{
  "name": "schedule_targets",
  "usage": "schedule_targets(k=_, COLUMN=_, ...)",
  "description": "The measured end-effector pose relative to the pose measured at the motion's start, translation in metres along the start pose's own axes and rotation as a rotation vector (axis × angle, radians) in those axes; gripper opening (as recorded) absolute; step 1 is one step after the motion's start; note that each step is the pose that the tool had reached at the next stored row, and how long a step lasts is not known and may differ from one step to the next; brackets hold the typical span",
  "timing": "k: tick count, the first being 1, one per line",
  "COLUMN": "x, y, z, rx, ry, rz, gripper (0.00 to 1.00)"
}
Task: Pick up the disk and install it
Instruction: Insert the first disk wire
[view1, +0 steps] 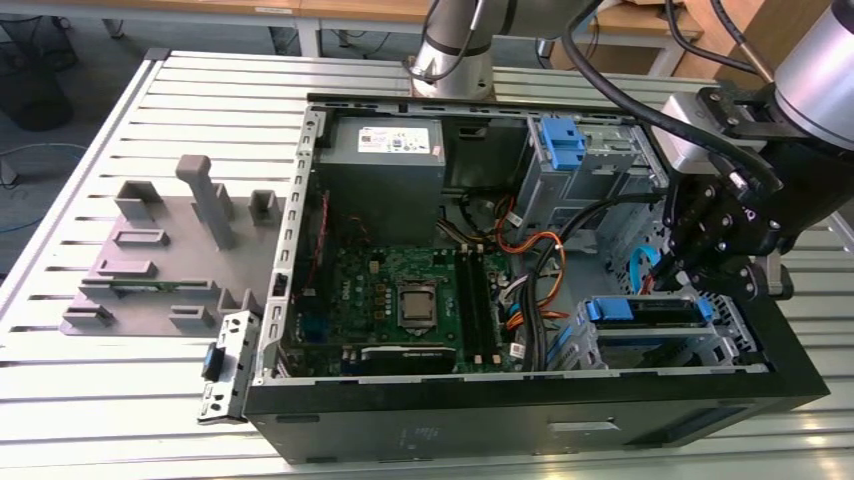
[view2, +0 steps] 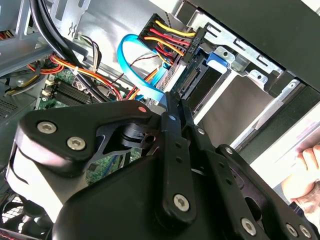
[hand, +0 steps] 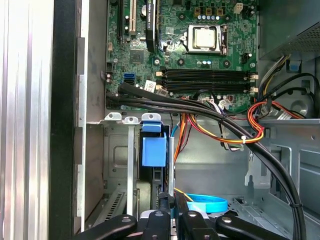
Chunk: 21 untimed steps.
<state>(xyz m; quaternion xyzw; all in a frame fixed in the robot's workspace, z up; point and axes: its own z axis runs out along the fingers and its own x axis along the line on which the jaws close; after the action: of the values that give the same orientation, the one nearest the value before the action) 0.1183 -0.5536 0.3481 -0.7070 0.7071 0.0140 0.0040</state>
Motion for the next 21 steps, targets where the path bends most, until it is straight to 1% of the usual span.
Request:
schedule_targets(k=10, x=0.0000, y=0.0001, z=0.0013, rx=0.0000, ry=-0.0002, rz=0.000, gripper=0.16)
schedule_targets(k=12, x=0.0001, y=0.0009, z=0.0027, rx=0.0000, ry=0.0001, rz=0.000, gripper=0.16)
schedule_targets(k=21, x=0.0002, y=0.0010, z=0.0046, rx=-0.0001, ry=0.0004, rz=-0.004, gripper=0.16)
